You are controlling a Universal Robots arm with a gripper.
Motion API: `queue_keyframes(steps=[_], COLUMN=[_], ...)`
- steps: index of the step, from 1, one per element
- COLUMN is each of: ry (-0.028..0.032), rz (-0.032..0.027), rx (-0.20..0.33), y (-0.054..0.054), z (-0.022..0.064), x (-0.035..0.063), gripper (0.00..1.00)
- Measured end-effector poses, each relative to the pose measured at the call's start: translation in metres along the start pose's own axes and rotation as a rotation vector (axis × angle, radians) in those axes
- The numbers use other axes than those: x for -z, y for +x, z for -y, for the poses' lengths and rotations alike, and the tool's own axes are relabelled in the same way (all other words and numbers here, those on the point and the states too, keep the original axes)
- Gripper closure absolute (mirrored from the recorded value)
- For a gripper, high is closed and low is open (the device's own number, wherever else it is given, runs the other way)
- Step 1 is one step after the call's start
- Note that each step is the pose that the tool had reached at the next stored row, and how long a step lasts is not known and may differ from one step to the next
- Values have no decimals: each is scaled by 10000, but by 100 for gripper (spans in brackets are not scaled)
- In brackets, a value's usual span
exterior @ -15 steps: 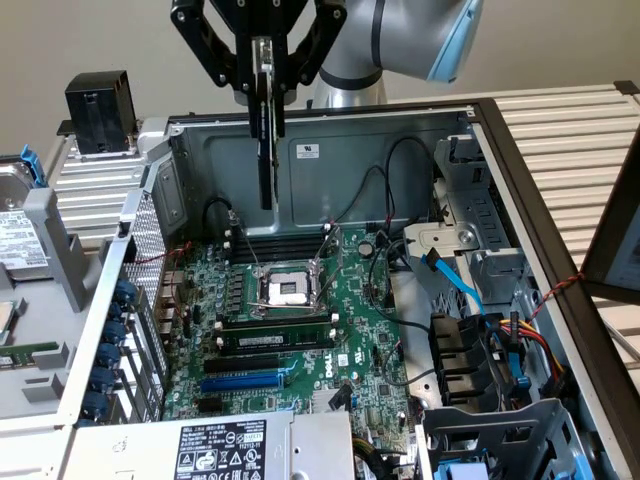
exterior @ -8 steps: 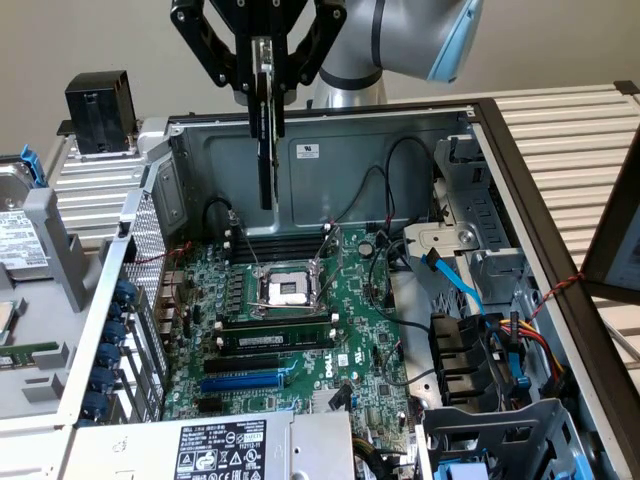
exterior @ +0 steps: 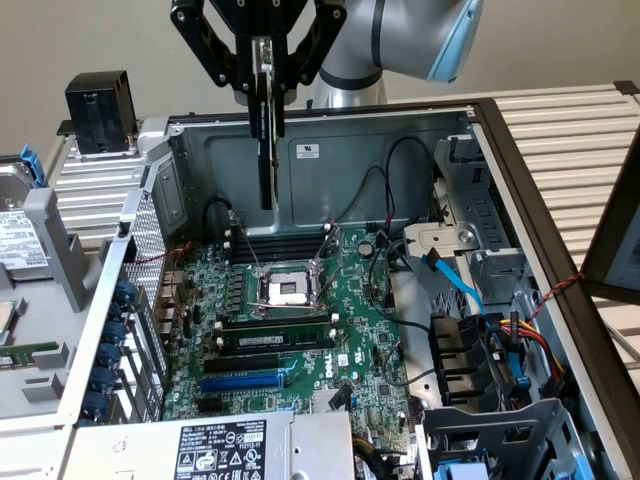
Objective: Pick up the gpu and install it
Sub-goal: 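Insert the gpu into the slot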
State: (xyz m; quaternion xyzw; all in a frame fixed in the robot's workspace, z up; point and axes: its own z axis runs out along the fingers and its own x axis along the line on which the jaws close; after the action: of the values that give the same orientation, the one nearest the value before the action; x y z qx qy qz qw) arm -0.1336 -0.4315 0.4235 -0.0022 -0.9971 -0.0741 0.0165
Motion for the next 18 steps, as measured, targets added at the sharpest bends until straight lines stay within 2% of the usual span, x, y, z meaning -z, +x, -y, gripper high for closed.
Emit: queue_keyframes(steps=[18], ry=[107], rz=[-480], rx=[3228], y=[16], z=[3], x=[-16], gripper=[73])
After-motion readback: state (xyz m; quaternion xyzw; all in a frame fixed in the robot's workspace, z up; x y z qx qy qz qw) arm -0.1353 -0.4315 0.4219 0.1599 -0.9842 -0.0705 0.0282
